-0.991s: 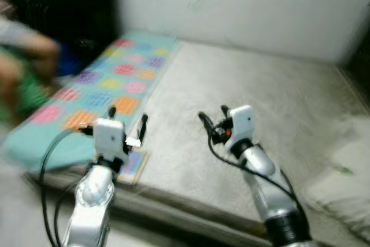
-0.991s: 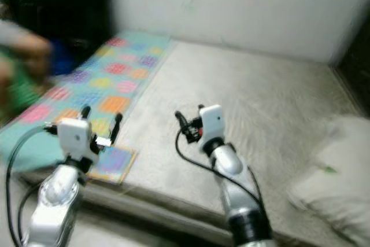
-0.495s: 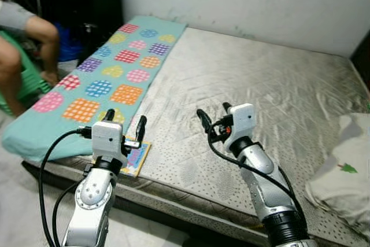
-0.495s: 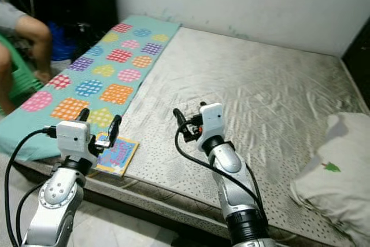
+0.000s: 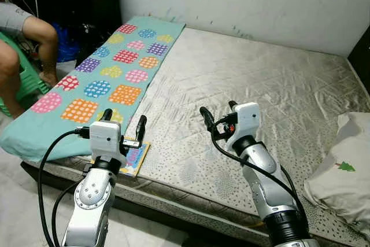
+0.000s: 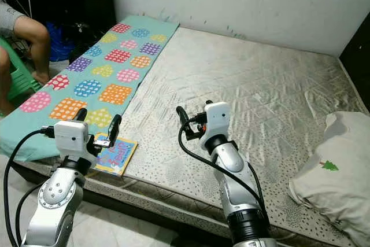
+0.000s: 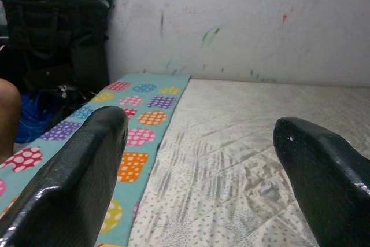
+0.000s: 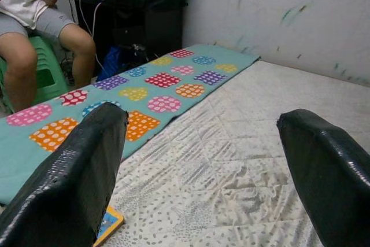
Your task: Clean up the room
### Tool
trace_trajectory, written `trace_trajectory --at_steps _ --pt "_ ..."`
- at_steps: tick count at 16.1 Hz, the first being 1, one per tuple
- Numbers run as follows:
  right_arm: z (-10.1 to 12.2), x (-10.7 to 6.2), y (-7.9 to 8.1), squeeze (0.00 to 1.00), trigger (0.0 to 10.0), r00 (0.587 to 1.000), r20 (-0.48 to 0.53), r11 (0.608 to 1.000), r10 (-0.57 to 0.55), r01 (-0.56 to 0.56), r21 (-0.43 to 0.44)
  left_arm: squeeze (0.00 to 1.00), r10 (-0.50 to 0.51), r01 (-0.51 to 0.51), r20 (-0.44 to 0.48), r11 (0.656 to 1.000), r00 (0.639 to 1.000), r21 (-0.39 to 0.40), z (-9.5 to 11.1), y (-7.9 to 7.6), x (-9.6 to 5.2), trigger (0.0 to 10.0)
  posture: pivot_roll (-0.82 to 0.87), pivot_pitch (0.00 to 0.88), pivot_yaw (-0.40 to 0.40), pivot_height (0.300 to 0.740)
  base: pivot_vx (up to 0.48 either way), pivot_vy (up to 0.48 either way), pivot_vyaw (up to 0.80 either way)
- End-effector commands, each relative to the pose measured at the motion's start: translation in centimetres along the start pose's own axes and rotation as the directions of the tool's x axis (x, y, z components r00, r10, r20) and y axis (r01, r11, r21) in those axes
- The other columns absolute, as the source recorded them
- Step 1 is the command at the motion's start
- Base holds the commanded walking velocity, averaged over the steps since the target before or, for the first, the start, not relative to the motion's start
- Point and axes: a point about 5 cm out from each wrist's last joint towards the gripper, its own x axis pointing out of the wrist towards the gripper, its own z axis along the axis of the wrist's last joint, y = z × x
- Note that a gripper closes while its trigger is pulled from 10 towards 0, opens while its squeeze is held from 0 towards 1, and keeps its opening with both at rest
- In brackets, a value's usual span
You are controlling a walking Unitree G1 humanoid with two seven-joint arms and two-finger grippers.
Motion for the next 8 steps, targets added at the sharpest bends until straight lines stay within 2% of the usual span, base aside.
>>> trace_trajectory --at_steps 1,2,3,4,8 --pt "0.45 0.21 -0.61 1.0 10.0 0.999 0.011 0.999 -0.032 0.032 -0.007 1.0 0.003 -0.003 0.001 1.0 1.0 -0.004 -0.02 -0.07 -0.01 10.0 -0.09 0.0 -0.076 0.74 0.0 0.0 0.0" --pt "0.35 0.19 -0.73 0.61 10.0 0.999 0.004 0.999 -0.04 0.04 -0.005 0.89 0.025 -0.025 -0.013 1.0 1.0 0.012 -0.19 0.01 0.03 10.0 -0.09 0.0 -0.077 0.74 0.0 0.0 0.0" --pt "0.07 0.18 -0.88 0.0 10.0 0.998 -0.018 0.999 -0.053 0.053 -0.003 0.19 0.028 -0.027 -0.022 0.999 0.999 0.018 -0.3 0.01 0.06 10.0 -0.08 0.0 -0.074 0.74 0.0 0.0 0.0" --pt "-0.05 0.2 -0.98 0.0 10.0 0.998 -0.024 0.998 -0.06 0.06 -0.005 0.0 0.016 -0.016 -0.022 1.0 1.0 0.015 -0.3 -0.1 0.1 10.0 -0.08 0.0 -0.074 0.74 0.0 0.0 -0.49" --pt "0.0 0.36 -1.26 0.0 10.0 0.997 -0.023 0.997 -0.077 0.077 -0.015 0.0 -0.014 0.014 -0.022 1.0 1.0 0.015 -0.31 -0.53 0.35 10.0 -0.09 0.0 -0.067 0.74 0.0 0.0 -0.8"
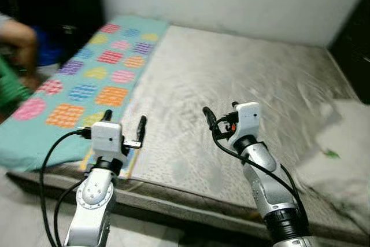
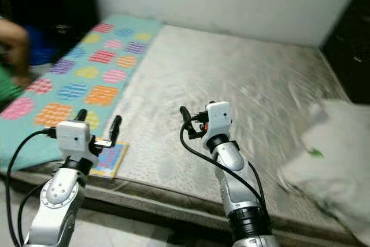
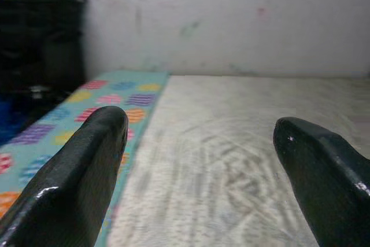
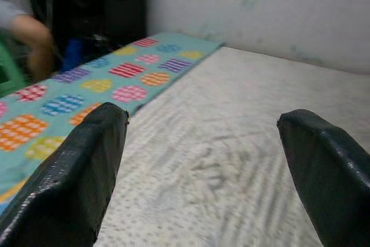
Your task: Clean up the room
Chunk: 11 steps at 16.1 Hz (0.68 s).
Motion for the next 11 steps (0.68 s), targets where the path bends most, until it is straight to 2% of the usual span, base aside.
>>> trace_trajectory --at_steps 1,4,6,11 --pt "0.37 0.22 -0.76 0.0 10.0 1.0 0.007 1.0 -0.03 0.03 -0.005 0.0 -0.019 0.019 -0.012 1.0 1.0 0.005 -0.12 -0.19 0.22 10.0 -0.09 0.0 -0.067 0.74 0.0 0.0 -0.8" --pt "0.35 0.25 -0.99 0.0 10.0 0.999 0.01 0.999 -0.041 0.041 0.0 0.0 -0.025 0.025 -0.013 1.0 1.0 0.01 -0.24 -0.21 0.25 10.0 -0.08 0.0 -0.063 0.74 0.0 0.0 -0.7" --pt "0.42 0.31 -0.8 0.0 10.0 0.999 0.017 0.999 -0.032 0.033 -0.002 0.0 -0.028 0.028 -0.01 1.0 1.0 0.011 -0.21 -0.22 0.35 10.0 -0.08 0.0 -0.064 0.74 0.0 0.0 0.0" --pt "0.57 0.48 -0.71 0.0 10.0 0.999 0.026 1.0 -0.022 0.022 -0.01 0.0 -0.024 0.024 -0.002 1.0 1.0 0.011 -0.11 -0.25 0.5 10.0 -0.09 0.0 -0.065 0.74 0.0 -0.302 0.0"
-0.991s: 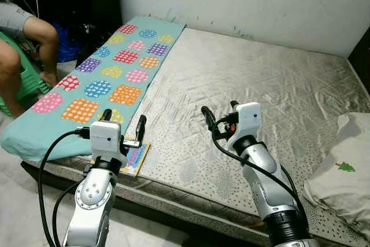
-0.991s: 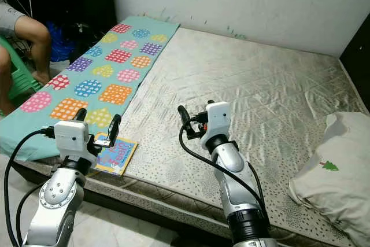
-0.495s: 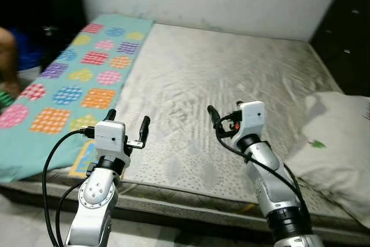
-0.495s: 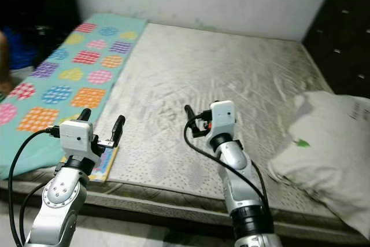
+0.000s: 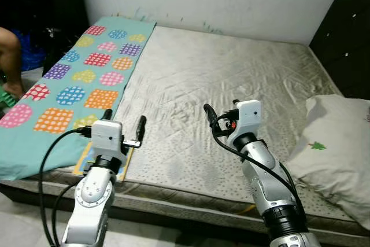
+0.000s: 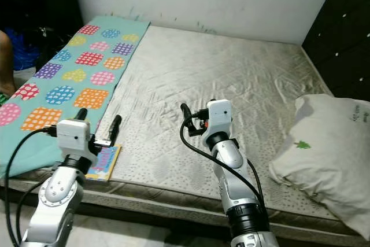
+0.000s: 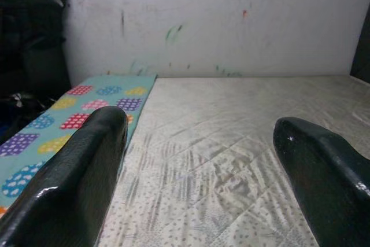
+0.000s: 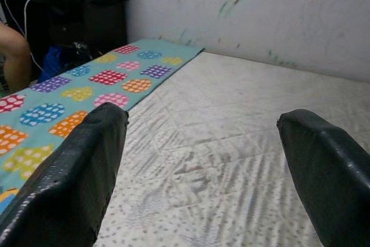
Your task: Clean up the room
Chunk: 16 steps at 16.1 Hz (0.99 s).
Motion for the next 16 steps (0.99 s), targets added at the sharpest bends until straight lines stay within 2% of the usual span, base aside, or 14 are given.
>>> trace_trajectory --at_steps 1,8,11,13,16 --pt "0.3 0.1 -0.6 0.0 10.0 1.0 0.01 1.0 -0.01 0.01 -0.017 0.0 -0.012 0.012 0.004 1.0 1.0 0.001 0.0 -0.4 0.3 10.0 -0.09 0.0 -0.065 0.74 0.0 -0.319 0.0" --pt "0.5 0.5 -0.6 0.0 10.0 1.0 0.015 1.0 -0.007 0.008 -0.022 0.0 0.006 -0.005 0.009 1.0 1.0 -0.003 0.0 -0.3 0.6 10.0 -0.09 0.0 -0.071 0.74 0.0 -0.046 0.0" --pt "1.3 1.3 -0.8 0.0 10.0 1.0 0.016 0.998 0.0 0.001 -0.064 0.0 0.029 -0.03 0.047 0.999 0.998 0.013 0.6 0.1 1.8 10.0 -0.13 0.0 -0.106 0.74 0.0 0.0 0.0" --pt "1.8 1.6 -0.6 0.0 10.0 1.0 0.015 0.996 0.025 -0.023 -0.091 0.0 0.02 -0.023 0.086 0.999 0.996 0.034 1.3 -0.2 2.8 10.0 -0.14 0.0 -0.124 0.74 0.0 0.0 0.0" --pt "1.3 1.7 -0.3 0.0 10.0 1.0 0.012 0.996 0.022 -0.021 -0.085 0.0 0.028 -0.032 0.094 0.999 0.995 0.034 1.4 -0.1 3.3 10.0 -0.12 0.0 -0.081 0.74 0.0 0.0 0.0"
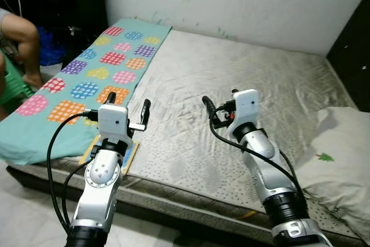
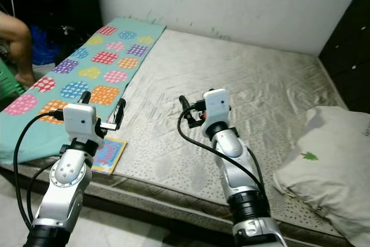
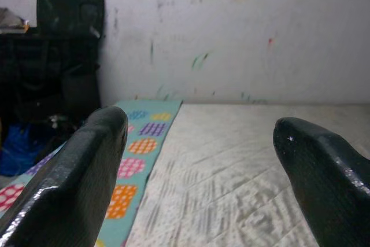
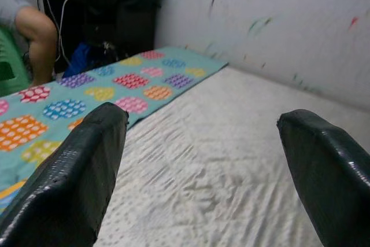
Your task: Clean up the room
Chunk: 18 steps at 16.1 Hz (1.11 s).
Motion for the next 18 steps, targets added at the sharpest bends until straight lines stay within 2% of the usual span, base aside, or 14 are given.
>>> trace_trajectory --at_steps 1,2,5,8,10,12,13,18 --pt "0.0 0.2 -0.2 0.0 10.0 1.0 0.006 1.0 -0.015 0.015 -0.007 0.0 0.009 -0.009 -0.001 1.0 1.0 -0.005 -0.1 0.0 0.2 10.0 -0.12 0.0 -0.059 0.74 0.0 0.0 0.0" --pt "0.1 0.2 -0.2 0.0 10.0 1.0 0.017 1.0 -0.027 0.027 -0.002 0.0 0.013 -0.013 -0.003 1.0 1.0 -0.028 0.0 0.0 0.4 10.0 -0.12 0.0 -0.042 0.74 0.0 0.0 0.0" --pt "0.2 -0.4 -0.9 0.0 10.0 0.995 0.043 0.996 -0.088 0.087 0.015 0.0 -0.039 0.04 0.029 0.999 0.999 -0.023 0.7 -0.8 1.4 10.0 -0.15 0.0 0.015 0.74 0.0 0.0 0.0" --pt "0.1 -1.1 -1.1 0.0 10.0 0.99 0.061 0.992 -0.128 0.126 0.028 0.0 -0.081 0.081 0.013 0.997 0.997 -0.012 0.1 -1.1 1.4 10.0 -0.17 0.0 0.05 0.74 0.0 0.0 0.0" --pt "0.0 -2.0 -1.5 0.0 10.0 0.986 0.066 0.988 -0.152 0.149 0.039 0.0 -0.086 0.086 0.007 0.996 0.996 -0.002 0.2 -1.0 1.3 10.0 -0.16 0.0 0.045 0.74 0.0 0.0 0.0" --pt "0.1 -1.8 -2.4 0.0 10.0 0.987 0.05 0.988 -0.155 0.154 0.022 0.0 -0.079 0.079 0.015 0.997 0.997 -0.006 0.3 -0.9 1.5 10.0 -0.17 0.0 0.031 0.74 0.0 0.0 0.0" --pt "0.4 -1.6 -3.0 0.0 10.0 0.987 0.051 0.989 -0.15 0.15 -0.002 0.0 -0.077 0.077 0.005 0.997 0.997 0.003 -0.3 -1.1 1.4 10.0 -0.18 0.0 0.018 0.74 0.0 0.0 -0.8" --pt "-0.3 -2.4 -1.6 0.0 10.0 0.99 0.037 0.99 -0.137 0.136 0.028 0.0 -0.066 0.065 -0.02 0.998 0.998 -0.025 -0.7 -1.2 0.0 10.0 -0.14 0.0 -0.001 0.74 0.0 0.0 -0.68"
